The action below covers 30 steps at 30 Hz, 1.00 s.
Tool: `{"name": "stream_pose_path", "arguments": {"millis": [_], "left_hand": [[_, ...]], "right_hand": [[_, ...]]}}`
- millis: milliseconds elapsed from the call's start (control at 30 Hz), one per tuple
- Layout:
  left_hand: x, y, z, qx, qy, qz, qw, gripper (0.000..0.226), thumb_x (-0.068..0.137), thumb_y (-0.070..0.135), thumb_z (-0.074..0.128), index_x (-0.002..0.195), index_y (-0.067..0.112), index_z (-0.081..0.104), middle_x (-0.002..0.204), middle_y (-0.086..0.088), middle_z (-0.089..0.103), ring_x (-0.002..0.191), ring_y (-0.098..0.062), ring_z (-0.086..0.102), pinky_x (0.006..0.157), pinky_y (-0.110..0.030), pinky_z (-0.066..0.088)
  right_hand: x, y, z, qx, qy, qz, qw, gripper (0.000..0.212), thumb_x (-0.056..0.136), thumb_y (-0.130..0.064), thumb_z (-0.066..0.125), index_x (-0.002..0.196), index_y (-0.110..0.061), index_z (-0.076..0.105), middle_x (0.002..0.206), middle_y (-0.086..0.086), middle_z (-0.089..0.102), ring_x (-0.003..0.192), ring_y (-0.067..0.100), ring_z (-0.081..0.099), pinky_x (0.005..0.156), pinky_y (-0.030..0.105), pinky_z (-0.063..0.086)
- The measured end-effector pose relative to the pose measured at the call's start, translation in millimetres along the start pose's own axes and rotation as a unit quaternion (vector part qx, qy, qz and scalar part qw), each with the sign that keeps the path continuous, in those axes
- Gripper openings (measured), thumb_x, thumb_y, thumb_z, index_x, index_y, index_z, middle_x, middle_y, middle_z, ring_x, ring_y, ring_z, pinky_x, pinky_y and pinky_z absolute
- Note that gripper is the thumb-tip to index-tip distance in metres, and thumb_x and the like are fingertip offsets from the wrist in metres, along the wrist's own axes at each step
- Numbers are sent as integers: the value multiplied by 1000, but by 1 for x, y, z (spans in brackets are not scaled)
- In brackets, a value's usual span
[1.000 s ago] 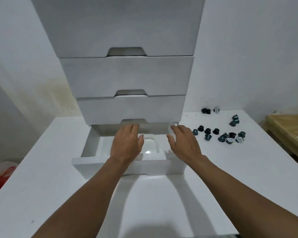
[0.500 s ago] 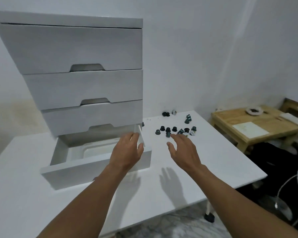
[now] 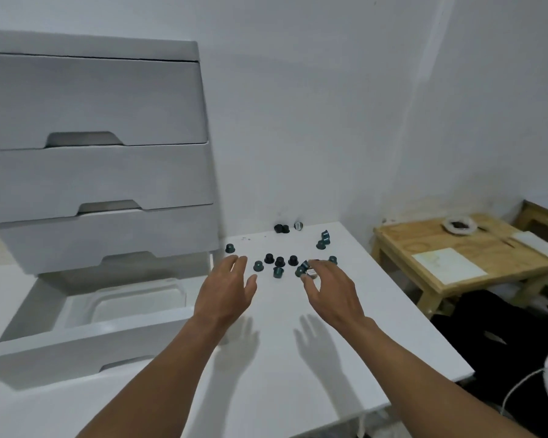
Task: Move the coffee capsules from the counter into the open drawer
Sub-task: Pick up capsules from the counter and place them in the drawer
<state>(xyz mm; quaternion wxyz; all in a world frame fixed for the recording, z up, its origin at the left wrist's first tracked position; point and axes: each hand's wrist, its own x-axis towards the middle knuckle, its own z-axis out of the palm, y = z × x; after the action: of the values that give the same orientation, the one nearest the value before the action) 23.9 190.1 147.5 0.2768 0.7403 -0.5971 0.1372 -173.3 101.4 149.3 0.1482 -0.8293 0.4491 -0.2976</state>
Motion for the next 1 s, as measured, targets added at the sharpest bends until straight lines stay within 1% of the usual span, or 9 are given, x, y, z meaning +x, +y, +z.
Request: {"name": "stream_pose_path", "arguments": {"millis": [100,333,500,633,700,767,867,933,1000], "left_hand": [[13,13,21,4,4,-30,1000,31,79,20,71,105,4,62,101,-13,65,87,-34,64,63,-37,54],[38,17,60,21,-18,-90,996,32,84,22,65,111,5,60,110,-13,62,99,-35,60,72,-40,53],[66,1,89,31,-44,-99,994,32,84,22,65,111,5,61,109,-14,63,96,-35,61,69,-41,54],[94,-25,125,30,-81,-87,992,30,80,20,69,105,5,62,101,-14,64,86,-35,63,66,-39,56],[109,-39,145,31,-98,-82,991,31,75,18,74,101,4,64,96,-14,65,81,-34,64,62,-36,56],[122,-52,165,31,-117,-83,989,31,72,18,78,98,5,66,93,-14,66,77,-33,65,61,-34,54],[135,-75,201,11,-156,-94,983,28,76,18,72,100,4,65,95,-15,65,79,-34,63,64,-37,56],[143,-86,220,-12,-176,-104,979,27,81,20,66,103,4,63,100,-14,63,86,-34,61,69,-39,55],[150,-93,237,-7,-192,-92,977,28,80,21,68,102,5,64,99,-12,63,87,-30,63,71,-33,55]], "right_hand": [[27,24,-1,5,-24,-17,1000,35,94,-30,53,124,-13,57,115,1,63,112,18,54,93,26,37],[76,58,23,26,-87,-40,995,37,93,-29,54,126,-12,56,122,4,59,113,21,55,96,32,44],[110,69,57,34,-111,-29,993,38,93,-28,53,127,-12,56,123,6,58,108,22,58,95,32,40],[141,80,96,35,-127,-16,991,38,92,-29,53,127,-13,55,124,6,57,99,25,59,94,35,43],[157,86,117,27,-138,-7,990,38,92,-28,54,126,-13,56,123,8,58,101,25,59,95,35,43],[170,91,139,17,-143,-5,990,35,90,-23,56,121,-9,60,116,11,61,104,28,59,92,35,43],[186,101,175,17,-152,4,988,32,84,-18,59,111,-3,65,103,16,66,99,34,62,83,37,48],[193,105,193,1,-185,33,982,36,87,-22,59,119,-6,61,114,14,63,108,30,59,89,36,46],[197,110,212,-6,-208,49,977,41,89,-26,59,126,-9,58,122,12,59,112,28,57,91,36,46]]}}
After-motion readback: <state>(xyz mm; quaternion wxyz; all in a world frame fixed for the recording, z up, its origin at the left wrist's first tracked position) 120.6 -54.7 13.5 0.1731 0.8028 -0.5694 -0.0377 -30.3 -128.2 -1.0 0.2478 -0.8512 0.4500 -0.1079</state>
